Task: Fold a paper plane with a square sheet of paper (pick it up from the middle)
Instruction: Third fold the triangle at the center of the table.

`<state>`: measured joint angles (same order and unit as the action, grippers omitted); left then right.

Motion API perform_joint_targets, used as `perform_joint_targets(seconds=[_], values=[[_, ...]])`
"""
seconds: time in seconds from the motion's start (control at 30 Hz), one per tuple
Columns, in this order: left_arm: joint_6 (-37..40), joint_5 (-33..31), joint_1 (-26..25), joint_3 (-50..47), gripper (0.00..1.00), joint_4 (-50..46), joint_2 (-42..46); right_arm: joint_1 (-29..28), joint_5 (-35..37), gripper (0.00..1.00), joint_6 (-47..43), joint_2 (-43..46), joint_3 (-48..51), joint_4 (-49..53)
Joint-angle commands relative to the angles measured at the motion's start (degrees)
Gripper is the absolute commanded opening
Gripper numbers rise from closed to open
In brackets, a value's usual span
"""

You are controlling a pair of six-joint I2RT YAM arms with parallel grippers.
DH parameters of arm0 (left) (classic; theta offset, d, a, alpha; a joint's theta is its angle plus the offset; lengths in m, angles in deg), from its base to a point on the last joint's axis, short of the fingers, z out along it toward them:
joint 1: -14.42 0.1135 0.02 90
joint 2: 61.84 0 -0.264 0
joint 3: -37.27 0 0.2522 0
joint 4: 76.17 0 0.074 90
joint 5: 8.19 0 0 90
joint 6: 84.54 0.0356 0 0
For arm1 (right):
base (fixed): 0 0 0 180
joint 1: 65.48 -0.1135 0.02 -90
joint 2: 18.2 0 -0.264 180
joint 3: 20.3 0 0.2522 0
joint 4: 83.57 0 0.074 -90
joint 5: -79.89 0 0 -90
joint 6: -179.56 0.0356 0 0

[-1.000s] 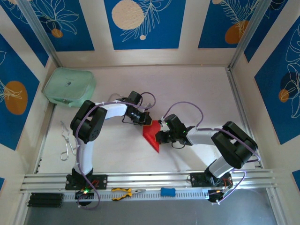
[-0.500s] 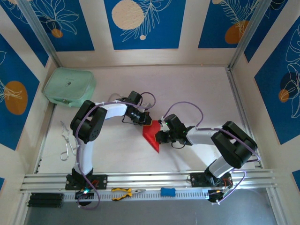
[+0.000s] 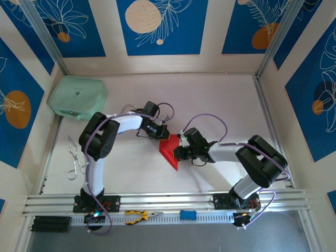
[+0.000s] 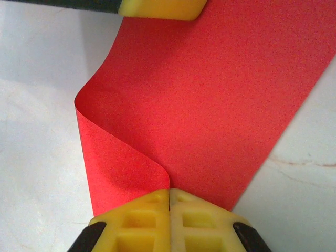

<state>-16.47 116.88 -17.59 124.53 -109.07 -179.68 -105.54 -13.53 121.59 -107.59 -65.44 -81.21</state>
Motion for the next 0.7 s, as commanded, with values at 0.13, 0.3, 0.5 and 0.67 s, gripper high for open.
perform_joint_targets(seconds=[0.13,0.3,0.5,0.67], values=[[0.2,-4.5,-0.2,2.0,0.20,-3.6,4.3,0.2,1.5,0.00,0.9,-2.4,1.6,0.5],[-2.4,-7.5,-0.2,-1.3,0.29,-1.1,10.6,0.2,1.3,0.00,0.9,-2.8,1.7,0.1],[-7.0,-7.6,-0.2,-10.0,0.21,3.7,19.1,0.2,1.1,0.00,0.5,-2.9,1.7,-0.2],[-14.8,-2.5,-0.3,-21.2,0.08,15.0,25.8,0.6,0.8,0.00,0.3,-3.0,1.8,-0.3]])
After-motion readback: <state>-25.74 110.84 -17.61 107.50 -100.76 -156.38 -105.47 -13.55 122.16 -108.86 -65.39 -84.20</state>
